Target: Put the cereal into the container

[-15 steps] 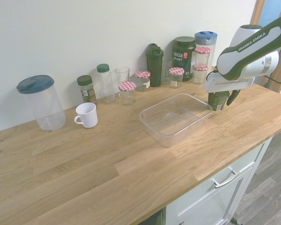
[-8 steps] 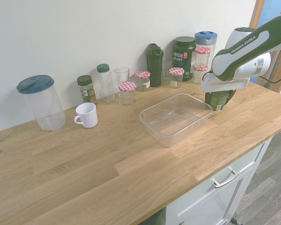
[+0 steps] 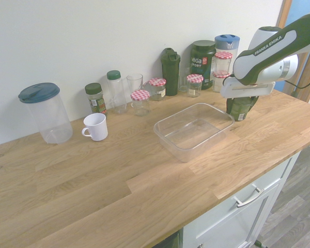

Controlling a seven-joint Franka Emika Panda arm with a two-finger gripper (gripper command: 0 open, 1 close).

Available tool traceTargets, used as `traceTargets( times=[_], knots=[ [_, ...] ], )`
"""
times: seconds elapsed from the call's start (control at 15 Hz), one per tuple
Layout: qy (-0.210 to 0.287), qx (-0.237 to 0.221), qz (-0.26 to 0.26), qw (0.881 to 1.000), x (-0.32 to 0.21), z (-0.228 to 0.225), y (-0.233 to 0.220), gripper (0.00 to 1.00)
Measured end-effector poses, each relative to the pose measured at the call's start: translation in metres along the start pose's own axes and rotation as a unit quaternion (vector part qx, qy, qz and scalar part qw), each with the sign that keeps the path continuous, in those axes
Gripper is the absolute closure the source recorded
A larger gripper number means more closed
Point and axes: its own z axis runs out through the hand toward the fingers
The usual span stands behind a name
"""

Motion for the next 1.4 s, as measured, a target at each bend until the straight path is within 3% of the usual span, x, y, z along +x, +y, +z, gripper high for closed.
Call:
traceTargets(
  times=[0.27, 0.47, 0.6, 0.73, 1.4],
  knots=[
    [0.016, 0.027, -0.022, 0.999, -0.031, -0.078, -0.040, 1.00],
    [0.030, 0.031, -0.060, 0.997, -0.113, -0.118, -0.076, 1.00],
    [0.032, 0.021, -0.078, 0.996, -0.170, -0.109, -0.092, 1.00],
    [0.033, 0.005, -0.082, 0.996, -0.192, -0.085, -0.095, 1.00],
    [0.031, -0.020, -0.064, 0.997, -0.165, -0.017, -0.096, 1.00]
  ],
)
